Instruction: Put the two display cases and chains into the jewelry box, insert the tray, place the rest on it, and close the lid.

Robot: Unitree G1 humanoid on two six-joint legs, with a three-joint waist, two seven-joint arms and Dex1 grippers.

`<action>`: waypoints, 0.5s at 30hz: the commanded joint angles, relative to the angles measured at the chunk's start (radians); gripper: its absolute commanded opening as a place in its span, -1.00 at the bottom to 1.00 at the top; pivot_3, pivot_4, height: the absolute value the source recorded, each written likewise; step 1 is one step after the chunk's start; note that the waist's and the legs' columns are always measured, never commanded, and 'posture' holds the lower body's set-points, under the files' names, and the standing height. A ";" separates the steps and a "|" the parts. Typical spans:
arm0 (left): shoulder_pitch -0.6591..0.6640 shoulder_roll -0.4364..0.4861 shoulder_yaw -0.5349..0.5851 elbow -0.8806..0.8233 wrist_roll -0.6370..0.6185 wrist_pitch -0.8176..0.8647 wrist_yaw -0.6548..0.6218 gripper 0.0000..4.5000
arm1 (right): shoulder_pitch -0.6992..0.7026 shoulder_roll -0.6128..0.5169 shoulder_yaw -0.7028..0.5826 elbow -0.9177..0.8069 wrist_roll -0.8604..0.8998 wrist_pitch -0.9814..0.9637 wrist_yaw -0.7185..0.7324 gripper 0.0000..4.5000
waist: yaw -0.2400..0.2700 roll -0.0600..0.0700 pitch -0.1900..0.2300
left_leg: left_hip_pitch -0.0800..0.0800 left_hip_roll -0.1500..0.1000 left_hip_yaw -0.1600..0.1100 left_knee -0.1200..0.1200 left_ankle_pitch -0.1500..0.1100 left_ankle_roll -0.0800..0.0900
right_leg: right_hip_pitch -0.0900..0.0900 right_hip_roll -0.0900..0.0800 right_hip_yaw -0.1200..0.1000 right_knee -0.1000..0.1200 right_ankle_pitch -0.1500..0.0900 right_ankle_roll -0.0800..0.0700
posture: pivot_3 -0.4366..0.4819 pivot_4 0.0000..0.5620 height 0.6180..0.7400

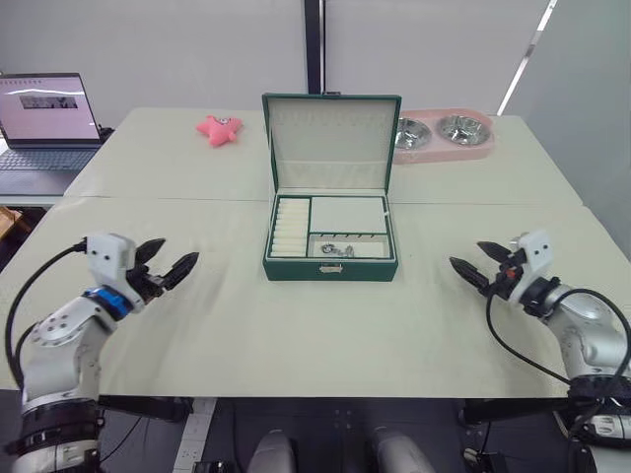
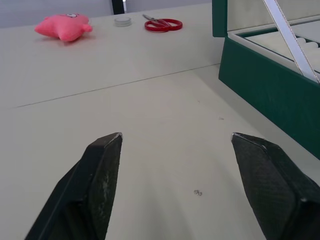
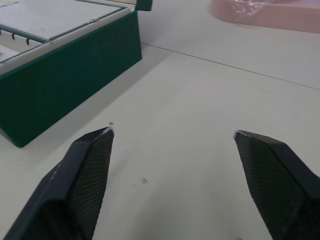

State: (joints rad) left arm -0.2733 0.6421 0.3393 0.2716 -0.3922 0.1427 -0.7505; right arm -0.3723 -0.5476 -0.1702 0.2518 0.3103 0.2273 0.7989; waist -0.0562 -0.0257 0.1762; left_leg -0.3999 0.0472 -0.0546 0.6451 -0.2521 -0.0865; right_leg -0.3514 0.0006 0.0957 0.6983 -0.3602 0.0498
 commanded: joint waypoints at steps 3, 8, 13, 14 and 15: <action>-0.111 -0.034 -0.064 0.065 0.041 -0.020 0.009 -0.26 | -0.120 0.050 0.082 0.061 -0.050 -0.018 -0.011 -0.03 | -0.001 0.000 0.000 | 0.000 0.000 0.000 0.000 0.000 0.000 | 0.000 0.000 0.000 0.000 0.000 0.000 | -0.05 -0.47 1.00; -0.223 -0.083 -0.140 0.168 0.096 -0.048 0.010 -0.99 | -0.236 0.112 0.137 0.212 -0.107 -0.076 -0.035 -0.59 | -0.001 0.000 0.000 | 0.000 0.000 0.000 0.001 0.000 0.000 | 0.000 0.000 0.000 0.000 0.000 0.000 | -0.05 -0.47 1.00; -0.319 -0.124 -0.183 0.283 0.138 -0.089 0.011 -1.00 | -0.340 0.170 0.164 0.360 -0.156 -0.144 -0.069 -0.99 | -0.002 0.000 0.000 | 0.000 0.000 0.000 0.001 0.000 0.000 | -0.001 0.000 0.000 0.001 0.000 0.000 | -0.05 -0.47 1.00; -0.331 -0.131 -0.188 0.303 0.144 -0.099 0.010 -1.00 | -0.354 0.177 0.165 0.379 -0.161 -0.155 -0.071 -0.99 | -0.002 0.000 0.000 | 0.000 0.000 0.000 0.001 0.000 0.000 | -0.001 0.000 0.000 0.001 0.000 0.000 | -0.05 -0.47 1.00; -0.341 -0.137 -0.191 0.317 0.145 -0.106 0.004 -1.00 | -0.364 0.182 0.167 0.394 -0.165 -0.165 -0.070 -0.99 | -0.002 0.000 0.000 | 0.000 0.000 0.001 0.001 0.001 -0.001 | -0.001 0.000 0.000 0.001 0.000 0.000 | -0.05 -0.47 1.00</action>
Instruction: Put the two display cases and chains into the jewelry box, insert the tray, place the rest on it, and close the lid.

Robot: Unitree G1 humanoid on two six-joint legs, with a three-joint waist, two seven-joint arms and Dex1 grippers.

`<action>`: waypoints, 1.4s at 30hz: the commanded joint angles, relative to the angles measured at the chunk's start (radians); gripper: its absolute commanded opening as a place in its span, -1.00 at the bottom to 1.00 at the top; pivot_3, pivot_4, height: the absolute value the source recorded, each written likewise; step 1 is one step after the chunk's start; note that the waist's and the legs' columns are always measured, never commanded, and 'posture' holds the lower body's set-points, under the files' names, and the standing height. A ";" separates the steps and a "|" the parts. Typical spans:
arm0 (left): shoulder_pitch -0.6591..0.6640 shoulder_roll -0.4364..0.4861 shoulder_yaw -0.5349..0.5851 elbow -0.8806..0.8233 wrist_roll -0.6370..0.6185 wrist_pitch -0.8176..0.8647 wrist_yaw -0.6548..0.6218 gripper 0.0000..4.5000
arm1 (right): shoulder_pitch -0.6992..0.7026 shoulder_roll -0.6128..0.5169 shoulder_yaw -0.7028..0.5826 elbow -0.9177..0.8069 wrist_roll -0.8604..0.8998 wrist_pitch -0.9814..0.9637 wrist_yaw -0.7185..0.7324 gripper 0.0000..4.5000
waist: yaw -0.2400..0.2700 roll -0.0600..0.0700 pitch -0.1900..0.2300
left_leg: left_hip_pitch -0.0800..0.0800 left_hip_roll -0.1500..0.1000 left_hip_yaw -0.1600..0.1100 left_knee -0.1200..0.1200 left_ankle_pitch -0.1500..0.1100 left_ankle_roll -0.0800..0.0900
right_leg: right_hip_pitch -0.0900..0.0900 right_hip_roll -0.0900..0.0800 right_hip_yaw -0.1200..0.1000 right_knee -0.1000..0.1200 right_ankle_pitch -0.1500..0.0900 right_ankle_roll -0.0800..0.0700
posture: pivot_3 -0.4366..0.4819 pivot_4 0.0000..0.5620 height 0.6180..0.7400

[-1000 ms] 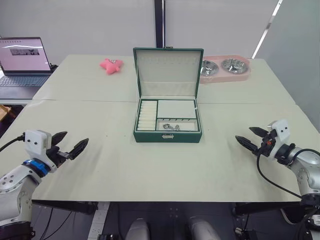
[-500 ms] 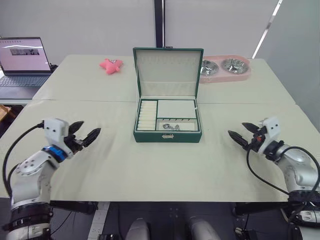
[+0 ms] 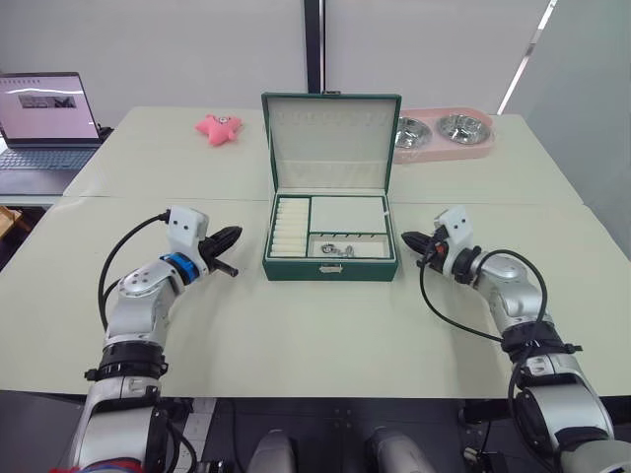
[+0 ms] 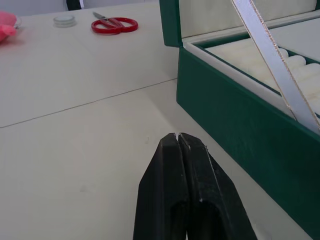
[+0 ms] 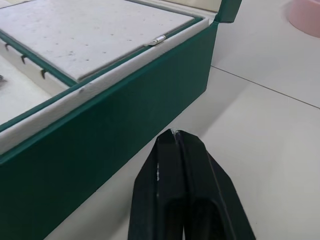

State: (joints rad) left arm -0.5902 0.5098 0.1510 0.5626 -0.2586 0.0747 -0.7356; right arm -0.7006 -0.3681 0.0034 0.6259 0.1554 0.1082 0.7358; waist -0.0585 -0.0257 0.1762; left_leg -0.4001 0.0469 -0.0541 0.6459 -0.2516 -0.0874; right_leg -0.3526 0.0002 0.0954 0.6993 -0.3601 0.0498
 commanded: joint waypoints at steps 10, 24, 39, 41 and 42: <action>0.017 -0.061 -0.042 -0.061 -0.032 0.016 -0.120 -1.00 | -0.032 0.028 -0.004 -0.010 0.012 -0.035 0.069 -0.99 | -0.001 0.000 0.000 | 0.000 0.000 0.000 0.000 0.002 -0.003 | 0.000 0.000 0.000 0.000 0.000 0.000 | -0.05 -0.47 1.00; 0.191 -0.048 -0.063 -0.324 -0.089 0.166 -0.166 -1.00 | 0.140 0.017 0.022 -0.332 0.105 0.178 0.175 -0.99 | 0.000 0.000 0.000 | 0.000 0.000 0.000 -0.001 0.001 -0.002 | 0.000 0.000 0.000 0.000 0.000 0.000 | -0.05 -0.47 1.00; 0.454 -0.033 -0.024 -0.689 -0.177 0.350 -0.109 -1.00 | 0.387 -0.017 0.016 -0.725 0.171 0.391 0.122 -0.99 | 0.000 0.000 0.000 | 0.000 0.000 -0.001 -0.001 -0.001 0.001 | 0.000 0.000 0.000 -0.001 0.000 0.000 | -0.05 -0.47 1.00; 0.499 -0.027 -0.023 -0.743 -0.192 0.379 -0.105 -1.00 | 0.419 -0.019 0.017 -0.763 0.180 0.412 0.112 -0.99 | 0.000 0.000 0.000 | 0.000 0.000 -0.001 -0.001 -0.001 0.001 | 0.001 0.000 0.000 -0.001 0.000 0.000 | -0.05 -0.47 1.00; 0.516 -0.024 -0.021 -0.762 -0.197 0.390 -0.103 -1.00 | 0.429 -0.020 0.018 -0.777 0.185 0.420 0.107 -0.99 | 0.000 0.000 0.000 | 0.000 0.000 -0.001 -0.001 -0.001 0.001 | 0.001 0.000 0.000 -0.001 0.000 0.000 | -0.05 -0.47 1.00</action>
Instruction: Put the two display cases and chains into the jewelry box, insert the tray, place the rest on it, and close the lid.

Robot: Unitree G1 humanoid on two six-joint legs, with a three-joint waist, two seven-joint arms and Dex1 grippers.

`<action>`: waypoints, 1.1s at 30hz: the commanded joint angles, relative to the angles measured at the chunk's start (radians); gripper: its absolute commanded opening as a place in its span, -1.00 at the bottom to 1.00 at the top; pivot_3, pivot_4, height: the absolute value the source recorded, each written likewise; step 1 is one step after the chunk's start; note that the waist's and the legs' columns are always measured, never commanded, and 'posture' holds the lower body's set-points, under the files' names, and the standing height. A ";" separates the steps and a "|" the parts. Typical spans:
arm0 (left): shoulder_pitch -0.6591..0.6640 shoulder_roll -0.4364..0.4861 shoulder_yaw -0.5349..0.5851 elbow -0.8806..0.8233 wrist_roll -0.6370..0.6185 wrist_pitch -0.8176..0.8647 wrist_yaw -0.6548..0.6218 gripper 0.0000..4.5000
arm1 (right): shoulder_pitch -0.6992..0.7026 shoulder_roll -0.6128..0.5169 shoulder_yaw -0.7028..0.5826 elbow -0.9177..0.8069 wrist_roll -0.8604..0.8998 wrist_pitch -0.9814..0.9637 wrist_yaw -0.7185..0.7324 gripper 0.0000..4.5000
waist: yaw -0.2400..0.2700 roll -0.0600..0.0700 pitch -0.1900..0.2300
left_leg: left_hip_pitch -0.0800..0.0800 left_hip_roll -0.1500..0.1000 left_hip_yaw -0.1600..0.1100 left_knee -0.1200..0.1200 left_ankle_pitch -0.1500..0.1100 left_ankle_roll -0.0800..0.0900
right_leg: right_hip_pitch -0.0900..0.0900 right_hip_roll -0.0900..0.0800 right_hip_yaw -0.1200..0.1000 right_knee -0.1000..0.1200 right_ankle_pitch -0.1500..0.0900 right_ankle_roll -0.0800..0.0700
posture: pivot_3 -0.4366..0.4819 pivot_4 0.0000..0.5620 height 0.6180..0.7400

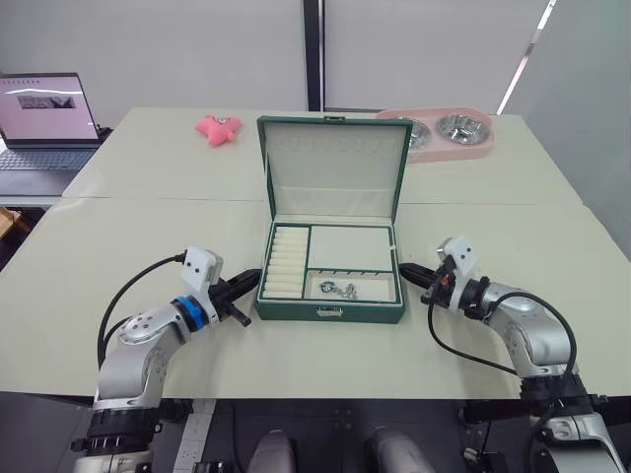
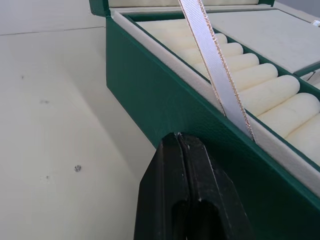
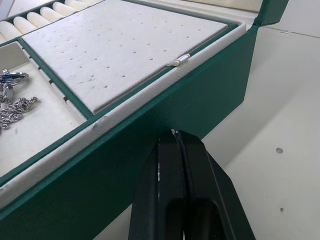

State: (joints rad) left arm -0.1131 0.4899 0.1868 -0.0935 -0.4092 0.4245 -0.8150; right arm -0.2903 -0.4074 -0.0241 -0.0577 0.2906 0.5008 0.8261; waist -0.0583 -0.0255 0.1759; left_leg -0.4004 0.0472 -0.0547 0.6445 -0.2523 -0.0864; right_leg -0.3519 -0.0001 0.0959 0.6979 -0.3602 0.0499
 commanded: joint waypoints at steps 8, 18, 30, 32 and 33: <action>0.087 0.012 -0.036 -0.152 -0.055 0.053 -0.019 -1.00 | 0.045 0.019 0.049 -0.134 0.059 0.058 0.002 -0.99 | 0.001 0.000 0.000 | 0.001 0.000 0.000 0.000 0.000 0.000 | 0.001 0.001 0.000 0.000 0.000 0.000 | -0.05 -0.47 1.00; 0.138 0.026 0.058 -0.174 -0.073 -0.048 -0.030 -1.00 | 0.052 -0.023 -0.007 -0.102 0.070 0.044 0.017 -0.99 | -0.001 0.000 0.000 | 0.001 0.000 0.000 0.000 0.000 0.000 | 0.001 0.001 0.000 0.000 0.000 0.000 | -0.05 -0.47 1.00; 0.461 0.044 0.340 -0.479 -0.292 -0.097 -0.059 -1.00 | -0.039 -0.119 -0.066 0.072 0.077 -0.045 0.055 -0.99 | 0.001 0.000 0.001 | 0.001 0.000 0.001 0.000 0.000 0.000 | 0.001 0.000 0.001 -0.001 0.000 0.000 | -0.05 -0.47 1.00; 0.507 0.001 0.387 -0.554 -0.371 -0.108 -0.019 -1.00 | -0.100 -0.126 -0.068 0.152 0.067 -0.081 0.069 -0.99 | 0.002 0.000 0.001 | 0.001 0.000 0.000 0.000 0.000 0.000 | 0.001 0.001 0.000 -0.001 0.000 0.000 | -0.05 -0.47 1.00; 0.543 -0.008 0.409 -0.593 -0.409 -0.100 -0.009 -1.00 | -0.134 -0.129 -0.067 0.200 0.060 -0.102 0.077 -0.99 | 0.001 0.000 0.001 | 0.001 0.000 0.000 0.000 0.000 0.000 | 0.001 0.001 0.000 -0.001 0.000 0.000 | -0.05 -0.47 1.00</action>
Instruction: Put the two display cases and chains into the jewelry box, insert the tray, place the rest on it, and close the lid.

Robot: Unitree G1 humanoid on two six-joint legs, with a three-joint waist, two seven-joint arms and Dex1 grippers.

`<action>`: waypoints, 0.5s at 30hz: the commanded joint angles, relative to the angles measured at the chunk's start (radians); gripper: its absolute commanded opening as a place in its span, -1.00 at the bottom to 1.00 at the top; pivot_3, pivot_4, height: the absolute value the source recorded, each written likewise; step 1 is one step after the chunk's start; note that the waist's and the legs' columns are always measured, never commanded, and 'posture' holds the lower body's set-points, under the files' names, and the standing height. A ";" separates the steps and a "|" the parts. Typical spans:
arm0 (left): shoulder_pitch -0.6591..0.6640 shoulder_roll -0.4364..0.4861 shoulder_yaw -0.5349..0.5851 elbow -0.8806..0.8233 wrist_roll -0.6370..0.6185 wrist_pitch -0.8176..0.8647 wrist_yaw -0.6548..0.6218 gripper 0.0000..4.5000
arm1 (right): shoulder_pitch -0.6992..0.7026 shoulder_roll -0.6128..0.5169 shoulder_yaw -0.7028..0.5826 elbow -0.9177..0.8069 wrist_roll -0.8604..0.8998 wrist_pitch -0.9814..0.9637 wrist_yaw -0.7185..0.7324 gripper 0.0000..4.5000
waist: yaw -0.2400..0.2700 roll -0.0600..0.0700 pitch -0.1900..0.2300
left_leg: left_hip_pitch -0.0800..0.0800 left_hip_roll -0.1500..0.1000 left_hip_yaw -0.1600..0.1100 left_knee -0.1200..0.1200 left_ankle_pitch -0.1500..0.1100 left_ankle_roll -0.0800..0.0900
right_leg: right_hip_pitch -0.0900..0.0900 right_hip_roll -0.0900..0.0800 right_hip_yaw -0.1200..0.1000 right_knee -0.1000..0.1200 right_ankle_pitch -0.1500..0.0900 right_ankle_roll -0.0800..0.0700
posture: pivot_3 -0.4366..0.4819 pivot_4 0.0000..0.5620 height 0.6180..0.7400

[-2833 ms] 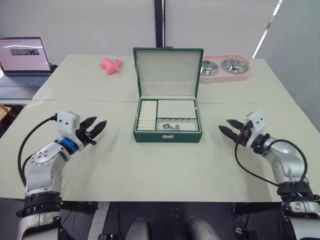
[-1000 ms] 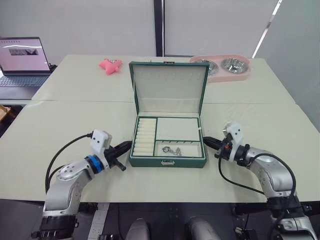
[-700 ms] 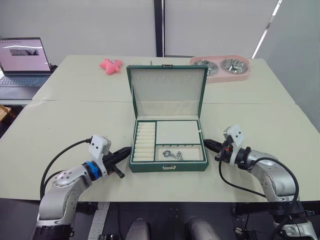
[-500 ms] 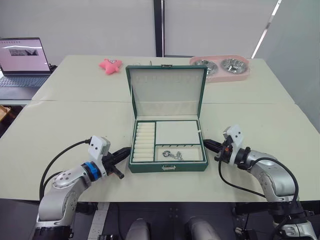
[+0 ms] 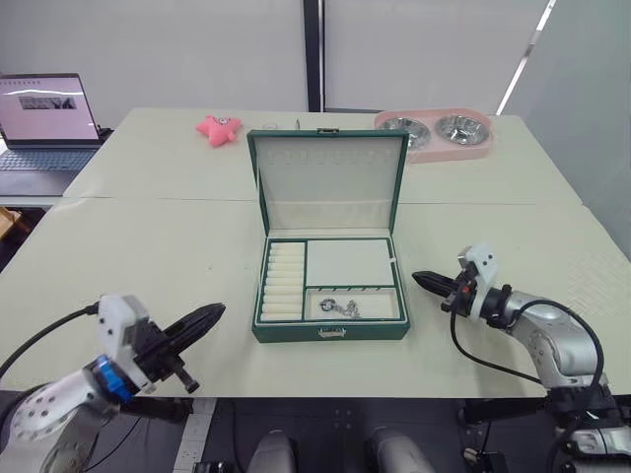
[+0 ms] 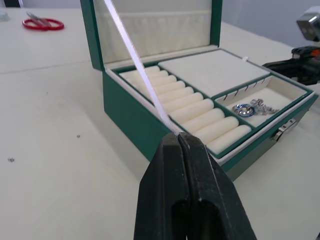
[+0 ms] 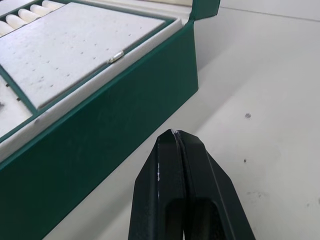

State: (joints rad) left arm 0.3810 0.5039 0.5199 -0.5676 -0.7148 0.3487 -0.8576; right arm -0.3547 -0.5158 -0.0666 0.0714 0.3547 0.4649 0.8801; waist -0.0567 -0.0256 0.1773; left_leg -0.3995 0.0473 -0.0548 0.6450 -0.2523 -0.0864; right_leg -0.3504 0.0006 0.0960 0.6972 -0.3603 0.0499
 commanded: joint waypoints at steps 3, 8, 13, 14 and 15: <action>0.125 -0.041 0.118 -0.183 -0.131 -0.044 0.048 -1.00 | -0.164 -0.018 -0.021 0.218 -0.027 -0.144 0.037 -0.99 | -0.004 0.000 0.001 | 0.000 0.000 0.001 0.000 0.000 0.000 | 0.000 0.000 0.001 0.000 0.000 0.000 | -0.05 -0.47 1.00; 0.240 -0.060 0.147 -0.288 -0.188 -0.058 0.078 -1.00 | -0.333 0.004 -0.023 0.462 -0.072 -0.285 0.028 -0.99 | -0.003 -0.001 0.002 | 0.000 0.000 0.001 0.000 0.000 0.000 | 0.000 0.000 0.001 -0.001 0.000 0.000 | -0.05 -0.47 1.00; 0.380 -0.089 0.193 -0.330 -0.197 -0.107 0.045 -1.00 | -0.503 0.027 -0.029 0.693 -0.118 -0.425 0.000 -0.99 | -0.011 0.001 0.003 | 0.001 0.000 0.002 0.000 0.000 0.000 | 0.000 0.000 0.002 -0.001 0.000 0.000 | -0.05 -0.47 1.00; 0.400 -0.095 0.201 -0.319 -0.194 -0.121 0.034 -1.00 | -0.540 0.034 -0.030 0.740 -0.123 -0.446 -0.005 -0.99 | -0.013 0.001 0.003 | 0.000 0.000 0.002 0.000 0.000 0.000 | 0.000 0.000 0.002 -0.001 0.000 0.000 | -0.05 -0.47 1.00; 0.413 -0.098 0.206 -0.310 -0.192 -0.133 0.028 -1.00 | -0.568 0.040 -0.030 0.778 -0.128 -0.464 -0.007 -0.99 | -0.016 0.001 0.004 | 0.000 0.000 0.002 0.000 0.000 0.000 | 0.000 0.000 0.002 -0.001 0.000 0.000 | -0.05 -0.47 1.00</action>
State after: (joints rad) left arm 0.7791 0.4124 0.6981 -0.8641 -0.9002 0.2516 -0.8115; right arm -0.8806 -0.4800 -0.0783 0.8121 0.2346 0.0493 0.8800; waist -0.0727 -0.0245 0.1809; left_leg -0.3990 0.0472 -0.0527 0.6447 -0.2523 -0.0863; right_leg -0.3506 0.0005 0.0979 0.6960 -0.3604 0.0497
